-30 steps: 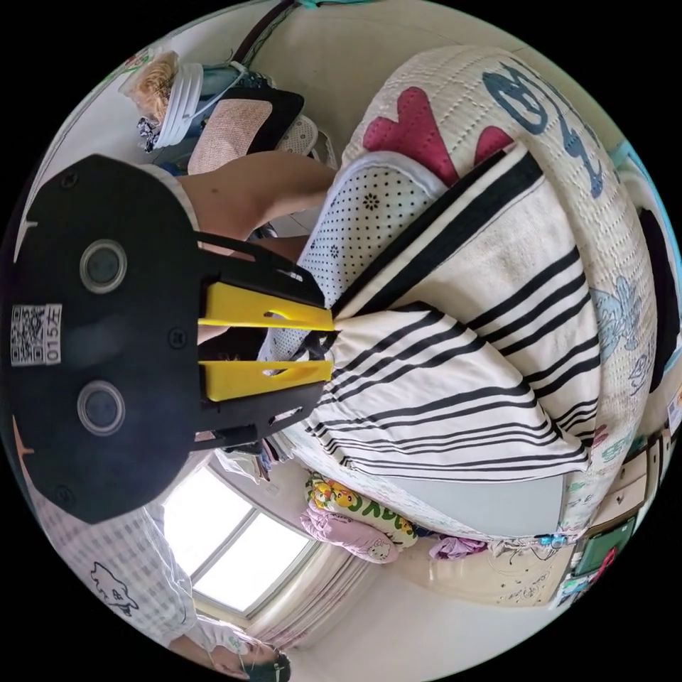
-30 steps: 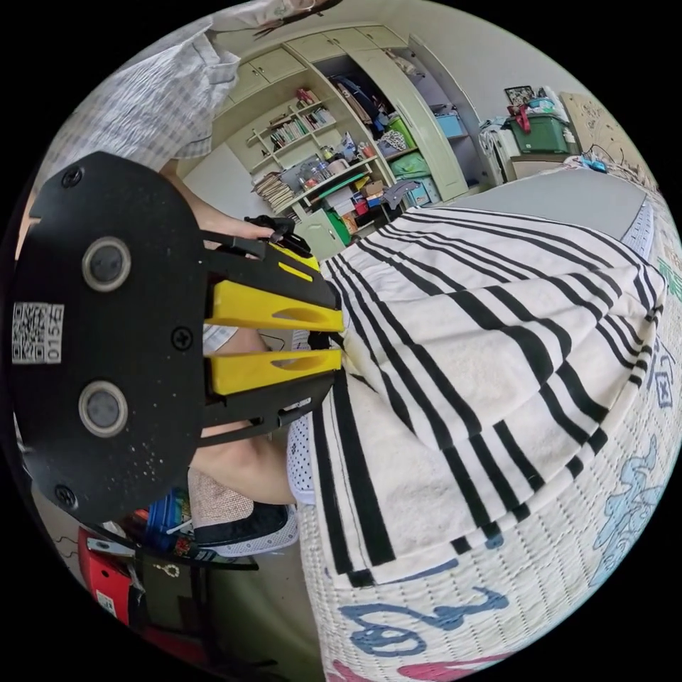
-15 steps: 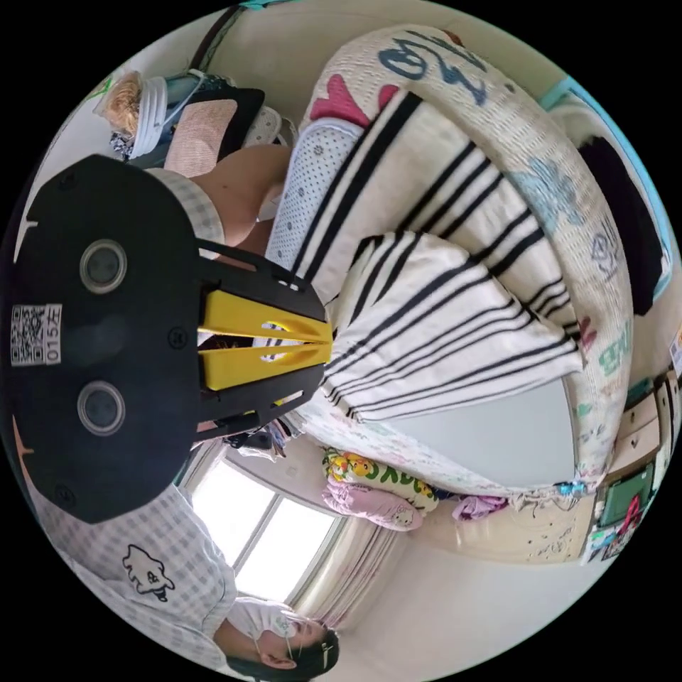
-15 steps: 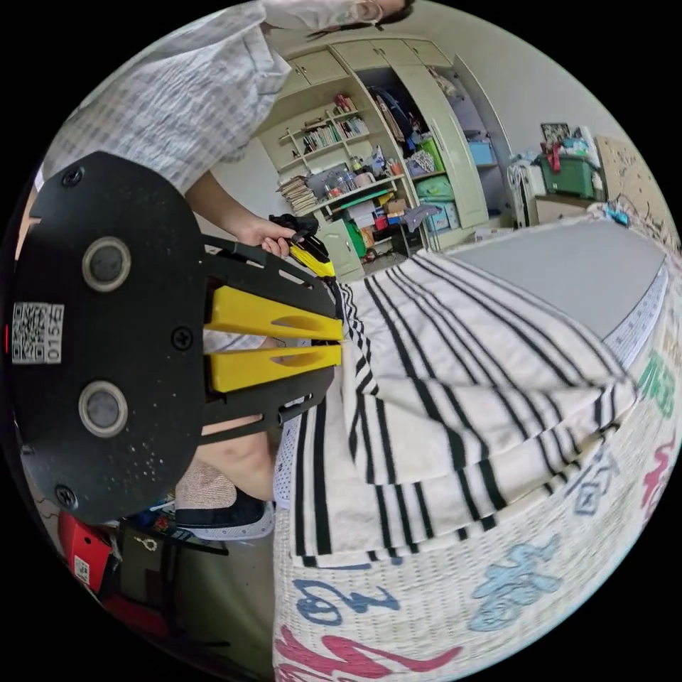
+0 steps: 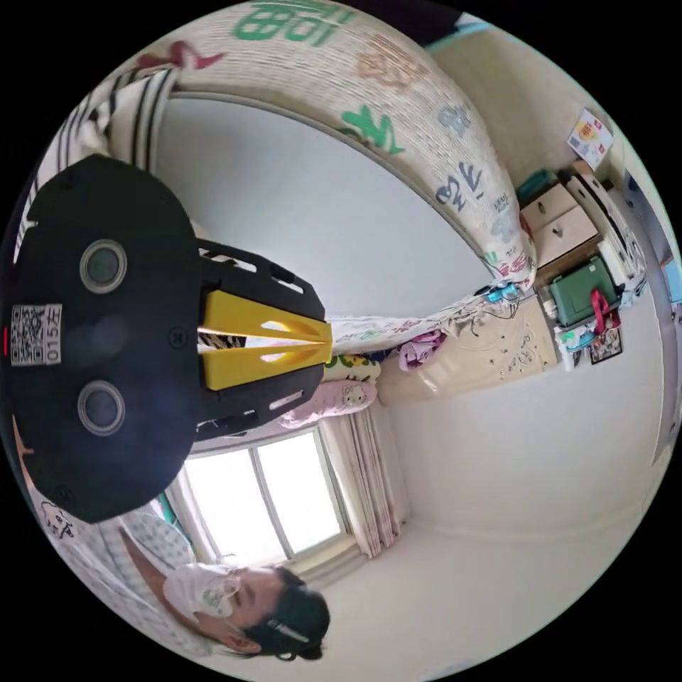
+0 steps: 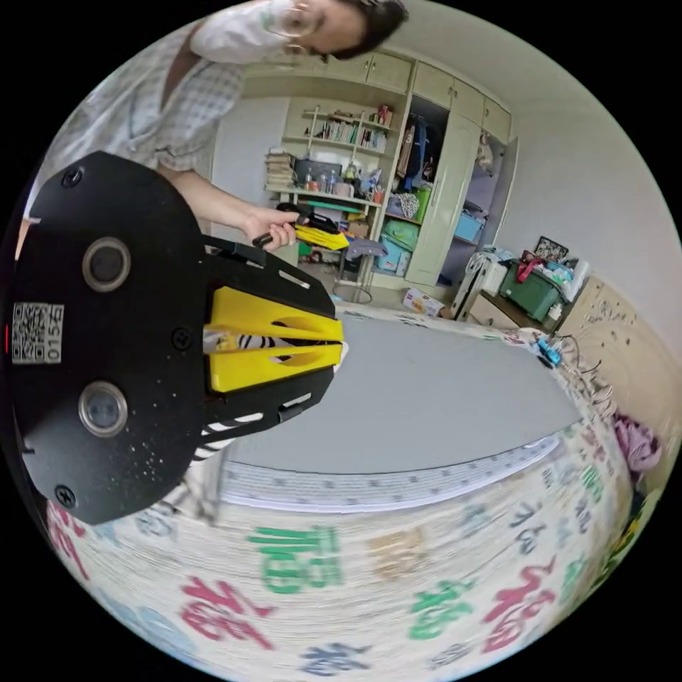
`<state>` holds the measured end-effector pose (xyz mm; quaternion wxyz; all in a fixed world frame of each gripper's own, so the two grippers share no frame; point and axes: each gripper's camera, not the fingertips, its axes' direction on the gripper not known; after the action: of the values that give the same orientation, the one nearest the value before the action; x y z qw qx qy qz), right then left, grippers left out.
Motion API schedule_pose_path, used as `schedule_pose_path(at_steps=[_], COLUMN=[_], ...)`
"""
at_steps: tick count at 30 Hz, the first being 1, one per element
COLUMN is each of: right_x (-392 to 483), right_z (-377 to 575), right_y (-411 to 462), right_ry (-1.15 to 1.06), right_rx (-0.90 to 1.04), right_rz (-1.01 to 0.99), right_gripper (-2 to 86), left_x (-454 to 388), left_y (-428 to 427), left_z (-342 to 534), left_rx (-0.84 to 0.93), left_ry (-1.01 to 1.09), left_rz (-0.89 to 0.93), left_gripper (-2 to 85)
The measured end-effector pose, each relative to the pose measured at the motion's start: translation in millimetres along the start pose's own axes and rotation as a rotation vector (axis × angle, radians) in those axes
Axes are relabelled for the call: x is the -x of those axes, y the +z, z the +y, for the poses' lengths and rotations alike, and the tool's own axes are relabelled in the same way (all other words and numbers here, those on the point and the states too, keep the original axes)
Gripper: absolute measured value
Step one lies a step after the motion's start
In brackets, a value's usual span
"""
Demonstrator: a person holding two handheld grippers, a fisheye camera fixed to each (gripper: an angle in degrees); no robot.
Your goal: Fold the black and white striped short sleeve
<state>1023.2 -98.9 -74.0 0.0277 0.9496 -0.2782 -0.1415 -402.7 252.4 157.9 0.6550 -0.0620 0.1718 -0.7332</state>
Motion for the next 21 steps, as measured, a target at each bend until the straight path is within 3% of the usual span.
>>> schedule_pose_path(at_steps=[4, 11, 16, 18, 21], right_x=[-30, -64, -88, -89, -88], right_z=[-104, -139, -143, -147, -160], right_y=[82, 140, 168, 180, 203], right_ry=[0.010, 0.039, 0.063, 0.050, 0.022], right_rx=[0.034, 0.070, 0.061, 0.065, 0.073], right_rz=[0.101, 0.118, 0.081, 0.096, 0.139], right_gripper=[0.1, 0.1, 0.1, 0.1, 0.1], left_x=[0, 15, 19, 11, 0], left_y=[70, 152, 199, 227, 242], left_z=[-53, -54, -63, -68, -85], left_rx=[0.145, 0.554, 0.602, 0.661, 0.627], left_ry=[0.066, 0.160, 0.158, 0.194, 0.218], left_rz=[-0.052, -0.419, -0.370, -0.389, -0.430], left_gripper=[-0.1, 11.1, 9.6, 3.0, 1.3])
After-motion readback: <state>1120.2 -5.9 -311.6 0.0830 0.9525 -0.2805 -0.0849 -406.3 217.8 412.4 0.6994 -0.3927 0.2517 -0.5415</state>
